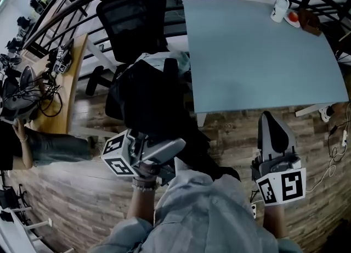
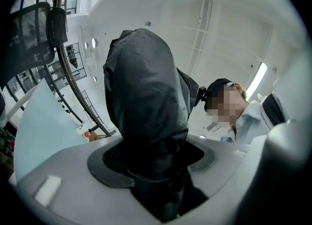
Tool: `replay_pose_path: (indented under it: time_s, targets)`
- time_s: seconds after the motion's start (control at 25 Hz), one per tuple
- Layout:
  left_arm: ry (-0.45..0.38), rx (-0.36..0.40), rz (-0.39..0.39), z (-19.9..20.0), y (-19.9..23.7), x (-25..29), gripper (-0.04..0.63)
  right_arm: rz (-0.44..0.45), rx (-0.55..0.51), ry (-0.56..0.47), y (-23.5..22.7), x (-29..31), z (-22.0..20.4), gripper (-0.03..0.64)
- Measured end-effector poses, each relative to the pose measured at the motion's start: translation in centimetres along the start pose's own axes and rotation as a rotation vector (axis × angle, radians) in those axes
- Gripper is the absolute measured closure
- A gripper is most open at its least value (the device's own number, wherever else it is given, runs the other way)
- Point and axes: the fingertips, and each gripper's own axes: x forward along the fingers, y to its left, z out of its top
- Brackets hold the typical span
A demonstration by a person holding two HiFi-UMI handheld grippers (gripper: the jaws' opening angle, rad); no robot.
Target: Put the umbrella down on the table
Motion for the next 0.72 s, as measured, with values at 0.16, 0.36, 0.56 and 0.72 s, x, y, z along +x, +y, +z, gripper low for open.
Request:
replay_pose_path:
  time_s: [0.16, 0.36, 0.56, 0.72]
  targets:
    - [0.004, 0.008, 0.010, 0.2, 0.3, -0.4, 0.319, -0.008, -0.013, 0.000, 0.3, 0.2, 0.3, 0.626]
    - [0.011, 0.013, 0.013, 0.3, 0.7, -0.4, 0.319, -0.013, -0.026, 0.002, 0.4, 0.4, 0.5, 0.626]
    - [0.004, 0.012, 0.030, 0.2, 1.4, -0.3, 0.319, -0.008, -0.030, 0.005, -0.2, 0.9, 0.3, 0.626]
    - [-0.004, 0.018, 0.062, 0.6, 2.5, 0.2, 0.319, 0.013, -0.026, 0.000, -1.1, 2.2, 0.3, 0.626]
